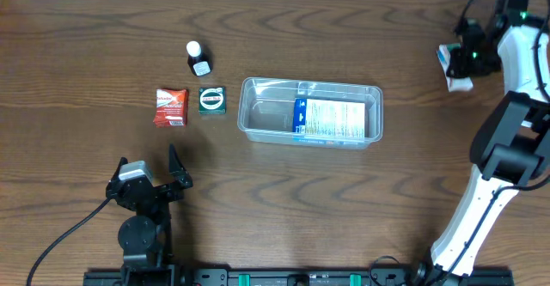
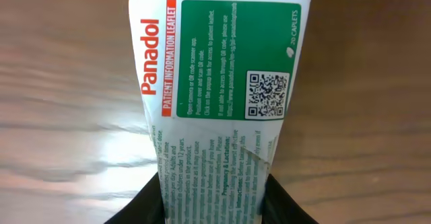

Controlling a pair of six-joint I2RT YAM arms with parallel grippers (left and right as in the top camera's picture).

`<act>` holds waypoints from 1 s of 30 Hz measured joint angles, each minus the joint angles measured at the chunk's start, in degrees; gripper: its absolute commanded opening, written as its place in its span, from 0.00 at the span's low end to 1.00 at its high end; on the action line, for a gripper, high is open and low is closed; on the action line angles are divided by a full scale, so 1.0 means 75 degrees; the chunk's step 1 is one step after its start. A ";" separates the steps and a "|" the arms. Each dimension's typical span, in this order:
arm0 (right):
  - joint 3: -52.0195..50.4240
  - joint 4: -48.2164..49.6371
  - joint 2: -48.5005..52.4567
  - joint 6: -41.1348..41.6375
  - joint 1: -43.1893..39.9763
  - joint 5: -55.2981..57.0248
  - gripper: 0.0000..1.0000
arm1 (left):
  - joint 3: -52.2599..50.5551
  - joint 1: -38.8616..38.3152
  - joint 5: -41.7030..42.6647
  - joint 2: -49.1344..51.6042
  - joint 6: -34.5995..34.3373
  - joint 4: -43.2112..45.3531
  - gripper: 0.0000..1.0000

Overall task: Pack container
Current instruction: 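Move right gripper to the white-green Panadol box and grasp it, then carry the Panadol box over the container and lower it inside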

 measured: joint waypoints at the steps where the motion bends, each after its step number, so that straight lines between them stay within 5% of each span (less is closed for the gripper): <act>1: 0.0344 -0.0248 0.0000 -0.0003 0.0108 -0.0085 0.18 | 0.0000 0.0000 0.0000 0.0000 0.0000 0.0000 0.98; 10: 0.2439 -0.2159 0.0000 -0.0291 0.1527 -0.0691 0.22 | 0.0000 0.0000 0.0000 0.0000 0.0000 0.0000 0.98; 20: 0.2862 -0.4371 0.0000 -0.1437 0.3118 -0.1434 0.15 | 0.0000 0.0000 0.0000 0.0000 0.0000 0.0000 0.98; 30: 0.2873 -0.4494 0.0000 -0.1833 0.4048 -0.1784 0.19 | 0.0000 0.0000 0.0000 0.0000 0.0000 0.0000 0.98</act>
